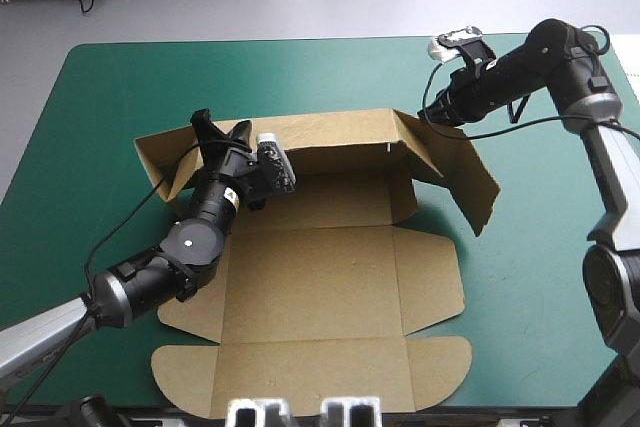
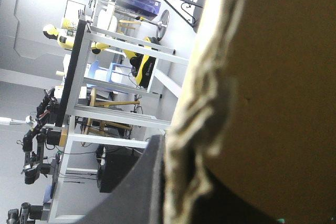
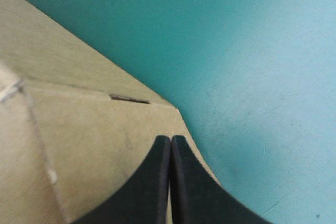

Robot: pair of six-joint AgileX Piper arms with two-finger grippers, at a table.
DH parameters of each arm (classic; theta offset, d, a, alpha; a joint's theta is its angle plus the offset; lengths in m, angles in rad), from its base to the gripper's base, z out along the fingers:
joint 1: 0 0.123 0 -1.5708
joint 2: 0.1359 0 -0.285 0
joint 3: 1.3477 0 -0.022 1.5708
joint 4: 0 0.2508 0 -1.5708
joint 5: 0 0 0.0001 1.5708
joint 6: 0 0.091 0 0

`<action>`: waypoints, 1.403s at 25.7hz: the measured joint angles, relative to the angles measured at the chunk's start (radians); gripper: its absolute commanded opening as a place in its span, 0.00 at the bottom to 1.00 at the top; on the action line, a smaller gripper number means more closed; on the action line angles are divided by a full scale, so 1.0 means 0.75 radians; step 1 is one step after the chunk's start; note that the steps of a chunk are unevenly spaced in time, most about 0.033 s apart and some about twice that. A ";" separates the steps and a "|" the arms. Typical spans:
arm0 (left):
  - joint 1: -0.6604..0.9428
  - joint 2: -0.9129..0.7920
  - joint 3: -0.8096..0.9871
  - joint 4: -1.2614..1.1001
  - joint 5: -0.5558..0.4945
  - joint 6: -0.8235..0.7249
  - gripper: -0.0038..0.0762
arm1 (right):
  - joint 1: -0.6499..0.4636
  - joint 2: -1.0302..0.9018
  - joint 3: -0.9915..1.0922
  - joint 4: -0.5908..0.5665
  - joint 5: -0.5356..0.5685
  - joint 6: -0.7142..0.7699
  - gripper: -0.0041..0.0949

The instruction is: Fold the box

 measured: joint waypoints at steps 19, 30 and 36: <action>0.000 0.000 0.000 -0.025 -0.038 -0.002 0.06 | 0.000 -0.341 0.556 0.234 -0.016 -0.403 0.02; 0.001 0.000 0.000 -0.033 -0.102 0.073 0.06 | 0.000 -0.603 1.223 0.828 -0.648 -1.313 0.02; 0.001 0.003 0.003 -0.148 -0.146 0.254 0.06 | 0.000 -0.657 1.442 0.990 -0.795 -1.622 0.02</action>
